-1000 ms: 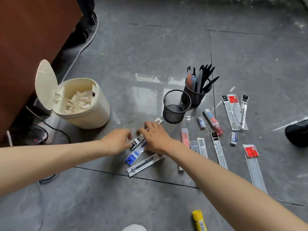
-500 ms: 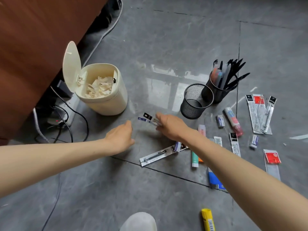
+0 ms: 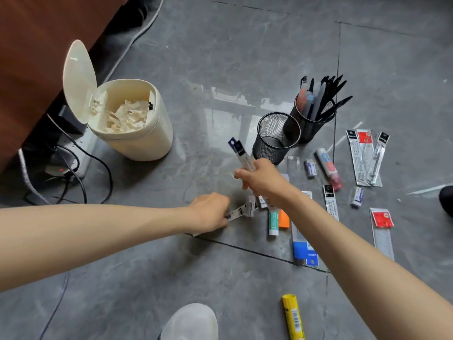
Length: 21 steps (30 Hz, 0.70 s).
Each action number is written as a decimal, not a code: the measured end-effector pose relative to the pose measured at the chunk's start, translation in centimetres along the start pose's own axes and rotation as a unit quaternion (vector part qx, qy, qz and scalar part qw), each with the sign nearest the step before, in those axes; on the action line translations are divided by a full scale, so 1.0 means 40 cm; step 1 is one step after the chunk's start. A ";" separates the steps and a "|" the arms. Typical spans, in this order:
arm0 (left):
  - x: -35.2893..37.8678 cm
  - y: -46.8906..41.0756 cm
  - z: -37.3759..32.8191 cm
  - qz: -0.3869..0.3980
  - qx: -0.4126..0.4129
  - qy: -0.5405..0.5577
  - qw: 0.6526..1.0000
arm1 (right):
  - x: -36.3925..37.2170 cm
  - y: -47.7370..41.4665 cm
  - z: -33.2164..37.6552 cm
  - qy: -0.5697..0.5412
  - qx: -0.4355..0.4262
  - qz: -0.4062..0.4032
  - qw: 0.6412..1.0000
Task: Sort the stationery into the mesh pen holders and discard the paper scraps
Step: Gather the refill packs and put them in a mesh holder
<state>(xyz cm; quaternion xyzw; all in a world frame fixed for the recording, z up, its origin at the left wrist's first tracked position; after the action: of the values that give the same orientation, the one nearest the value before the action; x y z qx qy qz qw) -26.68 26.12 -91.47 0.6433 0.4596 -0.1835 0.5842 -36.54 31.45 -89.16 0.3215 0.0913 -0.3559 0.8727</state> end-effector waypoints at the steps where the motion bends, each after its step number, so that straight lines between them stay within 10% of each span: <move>1: -0.006 -0.001 0.012 -0.008 -0.023 0.041 0.999 | -0.010 0.006 -0.009 -0.042 0.018 -0.002 0.999; 10: -0.090 0.046 0.019 -0.122 -0.070 0.540 0.830 | -0.013 0.079 -0.055 -0.243 0.091 -0.018 0.966; 17: -0.127 0.027 -0.112 -0.058 -0.030 0.619 0.783 | -0.008 0.120 -0.036 -0.313 0.073 -0.009 0.947; 21: -0.134 0.006 -0.181 0.004 -0.013 0.576 0.817 | -0.084 0.135 -0.090 -0.293 0.107 -0.078 0.947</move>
<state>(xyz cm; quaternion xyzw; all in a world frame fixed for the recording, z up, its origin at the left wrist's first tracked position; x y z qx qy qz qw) -31.41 30.80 -85.37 0.6254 0.7122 0.2287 0.2221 -35.08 38.50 -87.96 0.2863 -0.1819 -0.5090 0.7911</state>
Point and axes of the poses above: each hand's wrist, its own y-axis away from the middle knuckle, its own x-axis out of the palm, z = x × y, the point moved 10 cm from there along -y, towards the middle knuckle, and after that the axes turned 1 degree about -z, right-handed, at the moved point
